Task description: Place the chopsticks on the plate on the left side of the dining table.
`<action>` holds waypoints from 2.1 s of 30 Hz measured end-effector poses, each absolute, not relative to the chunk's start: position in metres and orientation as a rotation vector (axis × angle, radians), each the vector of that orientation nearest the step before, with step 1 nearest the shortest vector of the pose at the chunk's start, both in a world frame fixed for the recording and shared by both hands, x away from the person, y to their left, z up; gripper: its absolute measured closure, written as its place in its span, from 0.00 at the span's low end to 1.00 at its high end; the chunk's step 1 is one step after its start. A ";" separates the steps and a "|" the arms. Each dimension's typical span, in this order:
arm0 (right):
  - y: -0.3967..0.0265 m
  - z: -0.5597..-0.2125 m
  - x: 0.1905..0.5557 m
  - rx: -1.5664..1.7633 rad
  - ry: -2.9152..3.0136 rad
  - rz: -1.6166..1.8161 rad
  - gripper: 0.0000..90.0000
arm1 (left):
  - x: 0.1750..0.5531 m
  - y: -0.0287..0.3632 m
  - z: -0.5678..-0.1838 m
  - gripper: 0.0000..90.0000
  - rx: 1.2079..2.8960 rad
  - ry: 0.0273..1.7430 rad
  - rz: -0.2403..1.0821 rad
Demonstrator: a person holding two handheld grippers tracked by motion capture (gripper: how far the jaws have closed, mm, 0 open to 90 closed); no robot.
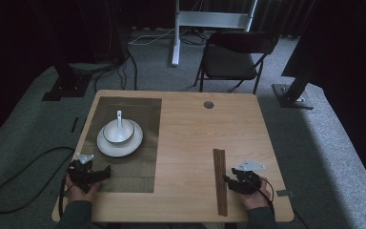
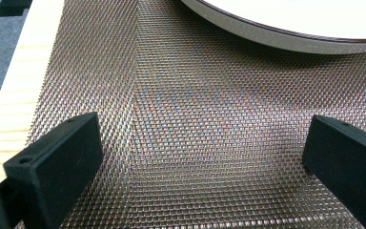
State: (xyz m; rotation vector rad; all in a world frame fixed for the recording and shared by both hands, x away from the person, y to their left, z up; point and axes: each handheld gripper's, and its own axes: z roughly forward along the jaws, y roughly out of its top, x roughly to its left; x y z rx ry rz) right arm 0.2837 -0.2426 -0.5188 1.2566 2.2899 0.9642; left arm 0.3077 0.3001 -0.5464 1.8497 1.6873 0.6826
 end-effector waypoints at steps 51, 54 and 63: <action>-0.246 -0.531 0.293 1.375 2.308 0.821 0.82 | 0.308 0.300 -0.546 0.00 1.850 1.687 0.683; -0.247 -0.531 0.294 1.382 2.304 0.822 0.82 | 0.308 0.300 -0.546 0.00 1.850 1.687 0.683; -0.249 -0.531 0.299 1.445 2.261 0.819 0.91 | 0.308 0.300 -0.546 0.00 1.850 1.687 0.683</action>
